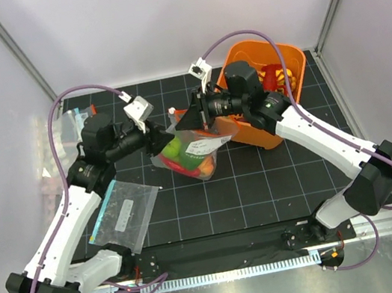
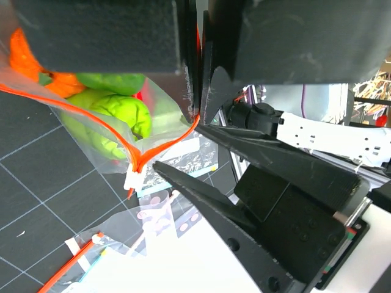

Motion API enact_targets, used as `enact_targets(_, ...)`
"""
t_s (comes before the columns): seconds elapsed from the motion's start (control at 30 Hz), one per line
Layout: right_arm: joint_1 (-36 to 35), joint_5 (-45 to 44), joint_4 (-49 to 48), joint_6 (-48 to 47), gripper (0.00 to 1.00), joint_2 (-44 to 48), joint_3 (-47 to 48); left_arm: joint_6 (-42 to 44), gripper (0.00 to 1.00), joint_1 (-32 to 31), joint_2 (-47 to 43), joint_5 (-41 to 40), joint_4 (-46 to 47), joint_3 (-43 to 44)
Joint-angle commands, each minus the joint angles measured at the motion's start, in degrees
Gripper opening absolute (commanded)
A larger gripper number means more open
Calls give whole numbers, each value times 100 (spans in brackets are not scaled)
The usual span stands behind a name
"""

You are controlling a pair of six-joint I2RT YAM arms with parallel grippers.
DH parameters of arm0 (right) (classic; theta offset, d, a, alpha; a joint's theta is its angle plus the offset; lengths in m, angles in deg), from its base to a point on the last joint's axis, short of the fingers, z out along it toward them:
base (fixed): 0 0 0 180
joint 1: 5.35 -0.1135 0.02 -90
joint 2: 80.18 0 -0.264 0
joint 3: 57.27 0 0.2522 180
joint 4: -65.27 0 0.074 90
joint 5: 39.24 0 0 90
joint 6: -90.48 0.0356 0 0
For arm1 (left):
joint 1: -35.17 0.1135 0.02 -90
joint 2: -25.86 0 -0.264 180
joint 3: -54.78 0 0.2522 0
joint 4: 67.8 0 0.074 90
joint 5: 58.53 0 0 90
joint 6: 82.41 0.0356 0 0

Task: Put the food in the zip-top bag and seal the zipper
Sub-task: Zip the zipper food storage bag at the center of the board.

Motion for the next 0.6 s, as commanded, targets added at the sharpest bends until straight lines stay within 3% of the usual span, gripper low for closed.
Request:
enact_targets(0.0,-5,15,-413,116,1,295,110,-259,45,50,84,-122,477,137)
enact_targets(0.17,3,-3,-27,-200,1,339,206,-749,48,59,233,-219,653,225)
enact_targets(0.43,3,41,351,-490,1,409,277,-1243,39,120,453,-140,882,392)
enact_targets(0.57,3,-3,536,-604,1,409,329,-1541,47,147,506,-263,864,480)
